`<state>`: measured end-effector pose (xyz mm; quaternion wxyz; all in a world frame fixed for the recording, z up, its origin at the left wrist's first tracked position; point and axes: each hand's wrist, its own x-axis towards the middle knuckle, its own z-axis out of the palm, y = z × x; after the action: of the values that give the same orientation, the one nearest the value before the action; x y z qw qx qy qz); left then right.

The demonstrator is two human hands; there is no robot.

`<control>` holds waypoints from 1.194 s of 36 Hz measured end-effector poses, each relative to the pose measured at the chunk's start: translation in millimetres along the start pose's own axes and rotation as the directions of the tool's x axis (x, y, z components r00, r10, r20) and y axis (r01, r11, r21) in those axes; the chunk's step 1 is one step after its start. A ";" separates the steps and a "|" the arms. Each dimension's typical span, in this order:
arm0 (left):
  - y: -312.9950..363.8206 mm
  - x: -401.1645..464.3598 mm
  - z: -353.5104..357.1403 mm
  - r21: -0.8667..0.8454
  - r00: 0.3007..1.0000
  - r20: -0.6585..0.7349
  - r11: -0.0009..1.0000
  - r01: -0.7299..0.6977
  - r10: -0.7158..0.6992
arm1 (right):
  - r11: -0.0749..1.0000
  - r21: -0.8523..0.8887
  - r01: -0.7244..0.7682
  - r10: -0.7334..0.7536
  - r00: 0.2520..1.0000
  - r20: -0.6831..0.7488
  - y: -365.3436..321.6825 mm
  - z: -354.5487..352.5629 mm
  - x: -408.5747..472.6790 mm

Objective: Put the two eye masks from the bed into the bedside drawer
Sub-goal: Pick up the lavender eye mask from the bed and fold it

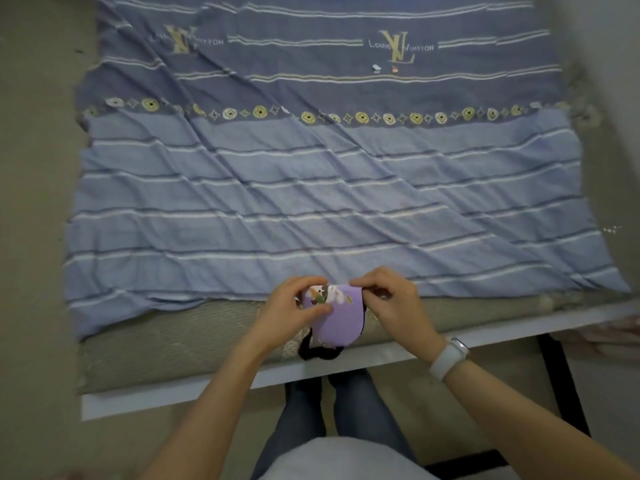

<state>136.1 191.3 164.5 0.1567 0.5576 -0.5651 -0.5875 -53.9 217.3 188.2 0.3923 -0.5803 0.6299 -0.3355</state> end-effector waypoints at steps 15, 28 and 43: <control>-5.5 -33.4 -16.0 -0.630 0.966 -0.050 0.759 0.165 -0.252 | 0.840 0.268 -0.471 0.433 0.881 0.192 -30.0 39.0 -14.3; -4.5 -48.9 -30.2 -0.601 0.955 -0.070 0.776 0.191 -0.288 | 0.931 0.195 -0.309 0.267 0.939 0.216 -48.5 53.6 -18.4; 3.7 -63.4 -7.8 -0.503 0.805 -0.477 0.861 0.077 -0.351 | 0.901 0.222 -0.373 0.340 0.924 0.175 -50.6 56.9 -29.6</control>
<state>161.8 238.0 200.0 0.3712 0.7118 -0.2707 -0.5313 20.6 243.4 209.2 0.5581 -0.4216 0.6507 -0.2958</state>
